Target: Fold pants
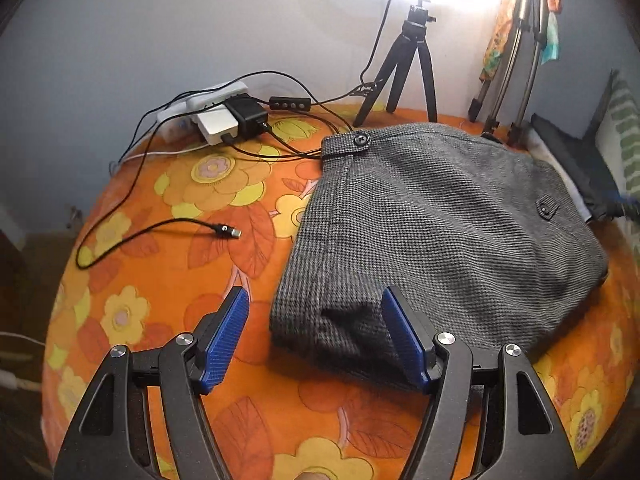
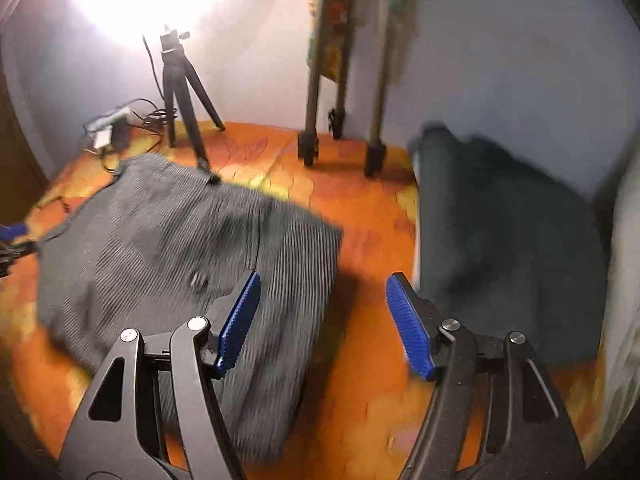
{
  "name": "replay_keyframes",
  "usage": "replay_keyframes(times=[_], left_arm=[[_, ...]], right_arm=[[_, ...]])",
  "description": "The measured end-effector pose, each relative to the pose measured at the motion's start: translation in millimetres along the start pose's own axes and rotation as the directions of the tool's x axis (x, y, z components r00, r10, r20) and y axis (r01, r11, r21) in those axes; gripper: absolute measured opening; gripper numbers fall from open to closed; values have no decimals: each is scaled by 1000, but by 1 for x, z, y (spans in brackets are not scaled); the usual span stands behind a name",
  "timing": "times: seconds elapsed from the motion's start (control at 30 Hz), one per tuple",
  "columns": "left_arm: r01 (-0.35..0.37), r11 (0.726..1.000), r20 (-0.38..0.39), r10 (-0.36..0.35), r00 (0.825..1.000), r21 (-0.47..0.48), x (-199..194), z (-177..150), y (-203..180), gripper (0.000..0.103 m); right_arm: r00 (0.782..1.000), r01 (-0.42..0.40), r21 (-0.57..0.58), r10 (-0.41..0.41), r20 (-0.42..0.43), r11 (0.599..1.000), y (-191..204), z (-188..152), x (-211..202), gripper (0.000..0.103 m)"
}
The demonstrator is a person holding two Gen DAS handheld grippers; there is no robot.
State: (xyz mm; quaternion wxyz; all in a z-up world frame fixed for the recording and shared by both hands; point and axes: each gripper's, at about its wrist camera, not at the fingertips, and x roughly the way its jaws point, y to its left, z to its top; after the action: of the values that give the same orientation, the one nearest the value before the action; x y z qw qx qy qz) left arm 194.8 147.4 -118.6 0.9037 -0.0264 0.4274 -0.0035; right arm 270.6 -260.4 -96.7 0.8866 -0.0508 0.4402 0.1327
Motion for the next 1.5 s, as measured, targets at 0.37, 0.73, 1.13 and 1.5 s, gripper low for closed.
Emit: replay_keyframes(times=[0.37,0.73,1.13,1.5], left_arm=[[92,992,-13,-94,996,-85,-21,-39,3,69],[178,965,-37,-188,981,-193,-9,-42,-4,69],[204,855,-60,-264,963,-477,25,-43,34,69],[189,816,-24,-241,970,-546,36,-30,35,67]], right_arm=[[995,-44,-75,37,-90,996,24,-79,-1,76],[972,-162,73,172,-159,984,27,-73,31,86],[934,-232,428,323,-154,874,12,-85,31,86],[916,-302,582,399,-42,755,5,-75,54,86]])
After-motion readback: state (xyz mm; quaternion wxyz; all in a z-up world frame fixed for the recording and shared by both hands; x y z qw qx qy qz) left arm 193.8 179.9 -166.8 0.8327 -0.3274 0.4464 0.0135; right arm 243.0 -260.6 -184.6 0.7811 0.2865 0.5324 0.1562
